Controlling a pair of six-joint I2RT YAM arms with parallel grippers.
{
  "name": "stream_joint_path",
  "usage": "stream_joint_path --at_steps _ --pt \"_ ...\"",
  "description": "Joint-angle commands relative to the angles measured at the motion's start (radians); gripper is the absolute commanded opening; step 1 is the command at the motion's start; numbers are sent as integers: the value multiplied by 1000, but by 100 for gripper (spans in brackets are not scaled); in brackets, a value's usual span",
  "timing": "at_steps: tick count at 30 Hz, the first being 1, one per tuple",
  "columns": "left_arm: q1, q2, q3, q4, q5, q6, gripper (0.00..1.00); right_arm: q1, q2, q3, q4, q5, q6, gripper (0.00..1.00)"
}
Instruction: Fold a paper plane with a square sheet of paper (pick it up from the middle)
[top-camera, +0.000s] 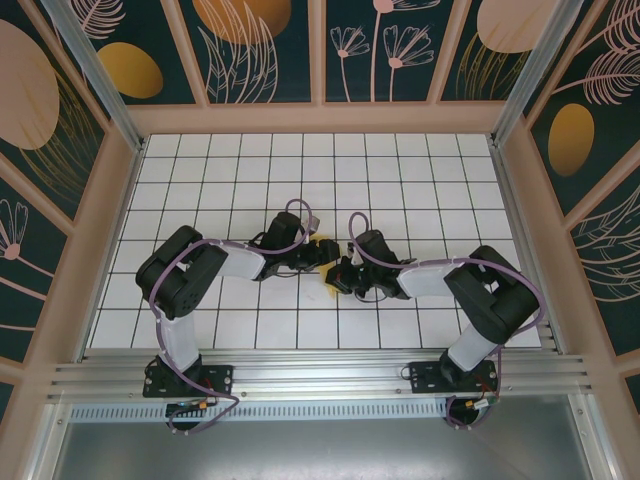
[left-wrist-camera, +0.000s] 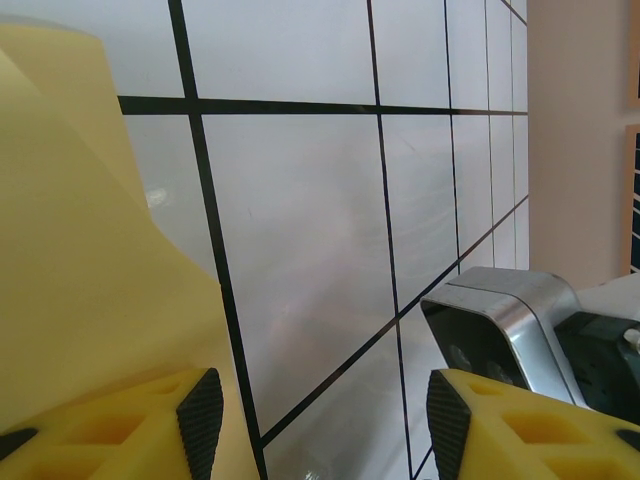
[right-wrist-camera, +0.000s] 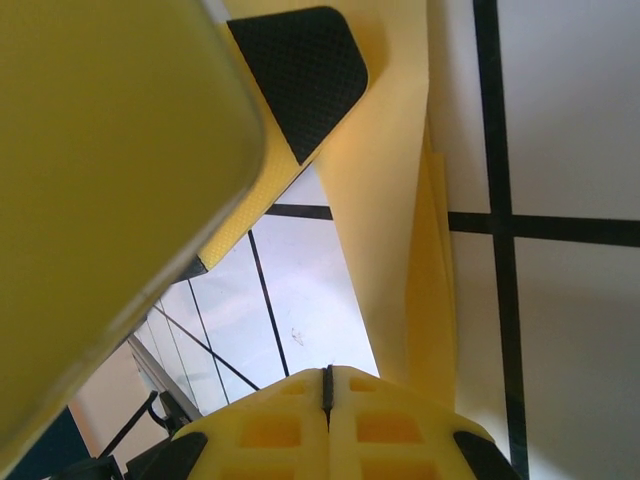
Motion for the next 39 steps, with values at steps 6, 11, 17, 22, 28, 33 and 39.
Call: stream_joint_path --at_steps 6,11,17,22,28,33,39 --pt "-4 78 -26 -143 -72 33 60 -37 -67 -48 39 2 10 3" --pt "-4 80 -27 -144 -74 34 59 -34 -37 -22 89 -32 25 3" --pt "-4 82 -30 -140 -70 31 59 -33 29 5 117 -26 35 3" --pt "-4 81 -30 -141 -68 29 60 -33 96 25 122 -27 34 3" --pt "-3 74 -28 -145 -75 32 59 -28 141 3 -22 -11 -19 2" --pt "0 60 -6 -177 -90 62 59 -30 149 -37 -91 4 -53 2" --pt "31 66 28 -184 -74 121 60 -30 172 -44 -130 17 -81 0"
